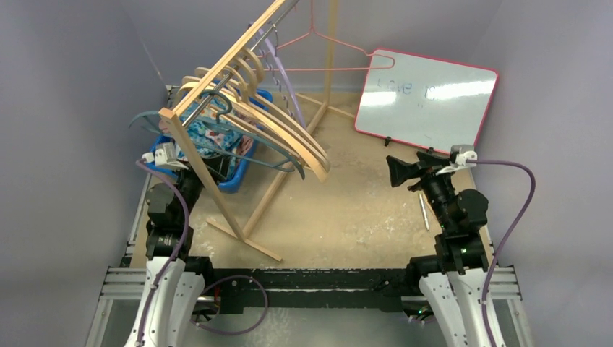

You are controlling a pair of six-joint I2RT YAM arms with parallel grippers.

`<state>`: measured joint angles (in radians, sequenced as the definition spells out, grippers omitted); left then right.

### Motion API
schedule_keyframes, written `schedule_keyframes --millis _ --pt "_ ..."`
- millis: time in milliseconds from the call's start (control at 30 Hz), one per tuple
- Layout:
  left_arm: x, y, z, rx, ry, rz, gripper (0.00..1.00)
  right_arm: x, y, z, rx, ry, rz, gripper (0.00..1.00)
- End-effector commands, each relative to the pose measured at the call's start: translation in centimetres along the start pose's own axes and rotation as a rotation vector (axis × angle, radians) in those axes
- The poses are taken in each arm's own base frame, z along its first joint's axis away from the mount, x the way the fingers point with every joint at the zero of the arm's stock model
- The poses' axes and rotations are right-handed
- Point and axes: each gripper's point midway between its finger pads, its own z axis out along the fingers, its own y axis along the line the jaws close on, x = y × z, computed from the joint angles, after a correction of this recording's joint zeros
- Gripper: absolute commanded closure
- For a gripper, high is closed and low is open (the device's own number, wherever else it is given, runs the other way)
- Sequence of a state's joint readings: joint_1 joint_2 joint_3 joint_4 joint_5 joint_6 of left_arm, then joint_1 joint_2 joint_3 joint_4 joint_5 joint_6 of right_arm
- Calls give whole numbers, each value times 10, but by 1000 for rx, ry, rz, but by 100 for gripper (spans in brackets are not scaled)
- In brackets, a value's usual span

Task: Remove the skirt from the hanger
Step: Reset both arms

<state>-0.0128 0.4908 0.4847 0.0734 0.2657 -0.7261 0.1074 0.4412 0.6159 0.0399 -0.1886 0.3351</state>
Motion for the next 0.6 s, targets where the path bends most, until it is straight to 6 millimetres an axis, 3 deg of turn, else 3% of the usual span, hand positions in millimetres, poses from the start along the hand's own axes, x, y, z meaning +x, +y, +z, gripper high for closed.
schedule_keyframes --millis 0,300,567 --pt "-16 -16 -9 66 -90 -1 39 -6 -4 -11 35 -38 0 1" --pt "0 4 -10 11 -91 -44 40 -14 -10 -20 95 -71 41 1" --pt "-4 0 -4 21 -86 -25 40 -21 -6 -30 79 -123 44 1"
